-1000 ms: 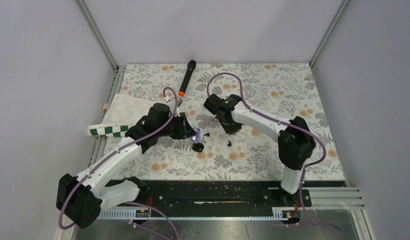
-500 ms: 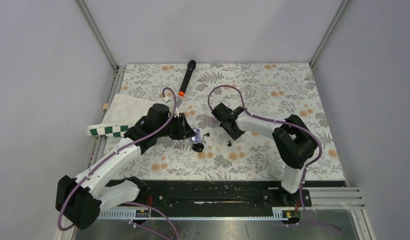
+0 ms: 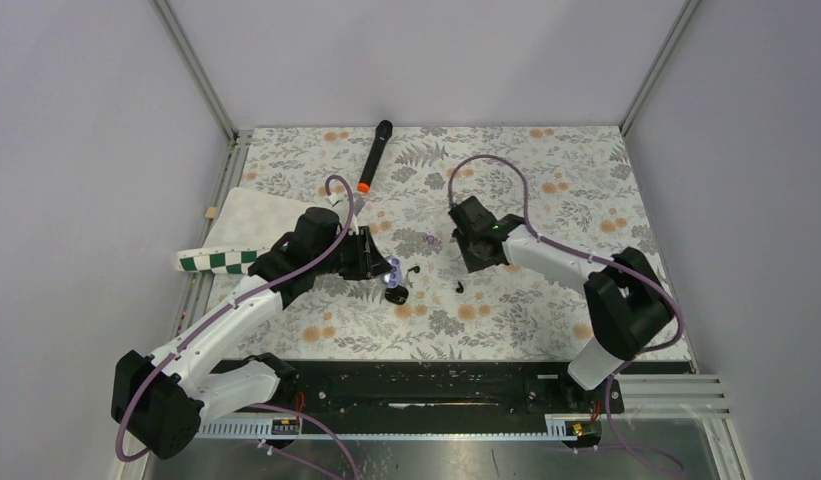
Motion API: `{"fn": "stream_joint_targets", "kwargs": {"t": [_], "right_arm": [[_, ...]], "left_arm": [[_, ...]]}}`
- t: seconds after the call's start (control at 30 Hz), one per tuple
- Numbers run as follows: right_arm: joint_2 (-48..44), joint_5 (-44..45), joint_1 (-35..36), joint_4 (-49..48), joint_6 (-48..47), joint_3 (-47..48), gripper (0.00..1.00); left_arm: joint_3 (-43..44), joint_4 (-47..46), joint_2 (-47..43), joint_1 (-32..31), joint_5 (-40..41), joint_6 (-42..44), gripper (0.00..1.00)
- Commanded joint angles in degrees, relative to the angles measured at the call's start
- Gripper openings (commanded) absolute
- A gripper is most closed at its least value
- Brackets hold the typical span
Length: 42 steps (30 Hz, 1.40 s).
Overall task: Insert the wireless bluetooth earbuds into the charging case
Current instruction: Place the right earbud at the center of the board, then pick up the right earbud from the center of the board.
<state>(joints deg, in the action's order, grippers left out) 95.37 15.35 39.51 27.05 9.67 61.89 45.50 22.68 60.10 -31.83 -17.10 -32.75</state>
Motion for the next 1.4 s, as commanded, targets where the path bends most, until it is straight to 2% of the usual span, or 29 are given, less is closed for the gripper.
{"fn": "stream_joint_targets", "kwargs": {"t": [0.0, 0.13, 0.27, 0.43, 1.37], "right_arm": [[-5.66, -11.8, -5.93, -5.95, 8.05, -2.38, 0.33], [-5.91, -19.55, -11.63, -6.35, 8.54, -3.41, 0.33], [-1.91, -19.02, -13.39, -1.95, 5.57, -0.6, 0.32], [1.85, -22.01, -15.47, -2.88, 4.77, 0.25, 0.32], [8.6, -19.65, -17.45, -0.04, 0.41, 5.83, 0.3]], "left_arm": [[1.1, -1.82, -1.17, -0.24, 0.19, 0.85, 0.0], [0.76, -1.8, -1.18, -0.23, 0.18, 0.87, 0.0], [0.48, -2.22, -0.88, -0.21, -0.26, 0.71, 0.0], [0.43, -2.46, -1.24, -0.22, -0.31, 0.41, 0.0], [0.47, -1.98, -1.58, -0.25, -0.21, 0.24, 0.0]]}}
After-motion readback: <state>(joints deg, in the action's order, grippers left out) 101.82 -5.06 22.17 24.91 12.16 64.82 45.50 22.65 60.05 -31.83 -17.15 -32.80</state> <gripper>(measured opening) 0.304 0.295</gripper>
